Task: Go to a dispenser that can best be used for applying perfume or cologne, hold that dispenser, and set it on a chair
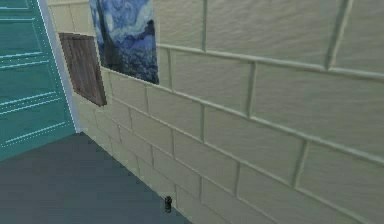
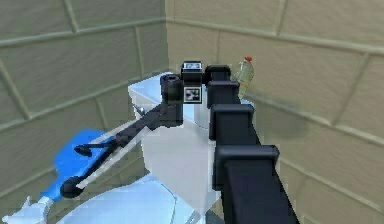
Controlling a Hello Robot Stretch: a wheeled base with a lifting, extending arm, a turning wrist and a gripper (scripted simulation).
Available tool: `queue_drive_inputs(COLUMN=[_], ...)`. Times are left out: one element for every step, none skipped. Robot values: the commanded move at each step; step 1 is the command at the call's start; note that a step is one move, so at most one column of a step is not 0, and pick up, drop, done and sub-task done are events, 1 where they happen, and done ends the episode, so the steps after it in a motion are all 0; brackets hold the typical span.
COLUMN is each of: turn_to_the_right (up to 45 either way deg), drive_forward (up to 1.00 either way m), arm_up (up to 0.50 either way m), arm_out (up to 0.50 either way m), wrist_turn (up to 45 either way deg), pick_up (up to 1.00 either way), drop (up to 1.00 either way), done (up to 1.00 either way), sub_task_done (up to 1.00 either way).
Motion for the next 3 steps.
queue_drive_inputs(turn_to_the_right=[0.0, 0.0, -45.0], drive_forward=[0.00, 0.00, 0.00], arm_up=[0.00, 0.00, 0.00], arm_out=[0.00, -0.22, 0.00], wrist_turn=[-24.0, 0.0, 0.0], pick_up=[0.00, 0.00, 0.00], drop=[0.00, 0.00, 0.00], done=[0.00, 0.00, 0.00], sub_task_done=[0.00, 0.00, 0.00])
